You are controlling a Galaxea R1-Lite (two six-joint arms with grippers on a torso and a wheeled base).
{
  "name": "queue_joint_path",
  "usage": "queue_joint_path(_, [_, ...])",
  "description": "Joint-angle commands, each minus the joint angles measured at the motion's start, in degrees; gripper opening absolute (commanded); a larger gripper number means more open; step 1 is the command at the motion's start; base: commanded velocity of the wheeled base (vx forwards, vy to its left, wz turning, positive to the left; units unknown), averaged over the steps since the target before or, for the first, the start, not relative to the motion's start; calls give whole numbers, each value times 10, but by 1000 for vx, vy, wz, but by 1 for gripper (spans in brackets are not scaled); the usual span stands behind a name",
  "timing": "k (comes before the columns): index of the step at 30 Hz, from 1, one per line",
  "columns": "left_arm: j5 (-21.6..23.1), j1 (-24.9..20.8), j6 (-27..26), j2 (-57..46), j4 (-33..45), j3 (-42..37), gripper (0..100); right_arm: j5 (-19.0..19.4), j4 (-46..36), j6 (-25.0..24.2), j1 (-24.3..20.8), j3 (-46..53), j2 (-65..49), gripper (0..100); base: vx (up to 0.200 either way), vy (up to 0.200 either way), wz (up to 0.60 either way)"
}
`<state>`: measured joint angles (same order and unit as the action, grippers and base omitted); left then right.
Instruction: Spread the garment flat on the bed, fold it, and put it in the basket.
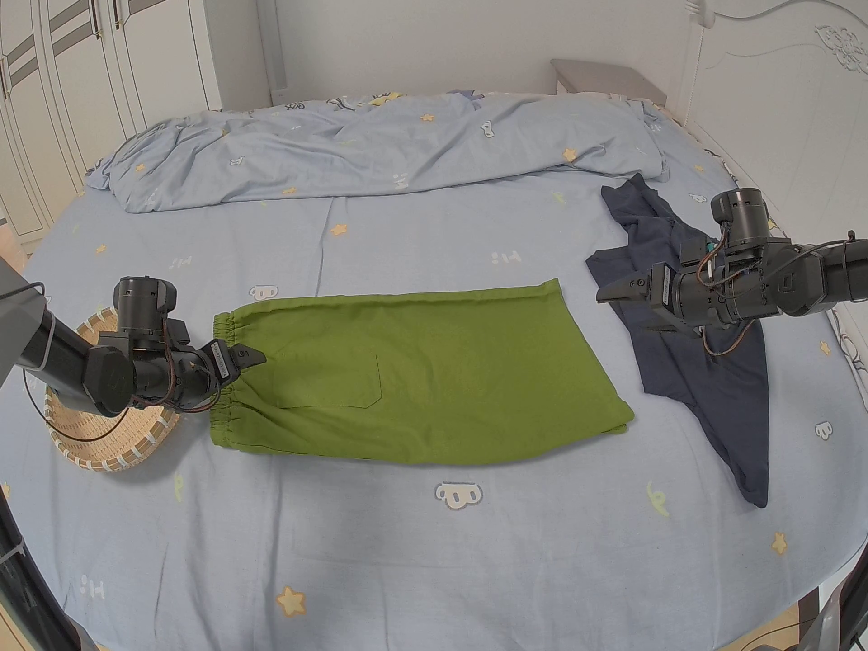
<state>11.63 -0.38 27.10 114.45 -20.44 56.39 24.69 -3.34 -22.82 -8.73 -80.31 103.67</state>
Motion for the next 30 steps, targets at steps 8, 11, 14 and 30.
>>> queue_joint_path(8, [-1,-9,4,63,-29,14,100,0,0,0,-3,0,3,100,0,0,0])
queue_joint_path(11, [-1,-4,4,62,-29,14,100,0,0,0,-3,0,3,100,0,0,0])
queue_joint_path(14, [0,-2,5,61,-30,15,100,0,0,0,-4,0,3,100,0,0,0])
queue_joint_path(30, [118,39,86,81,-30,34,100,0,0,0,-1,0,4,100,0,0,0])
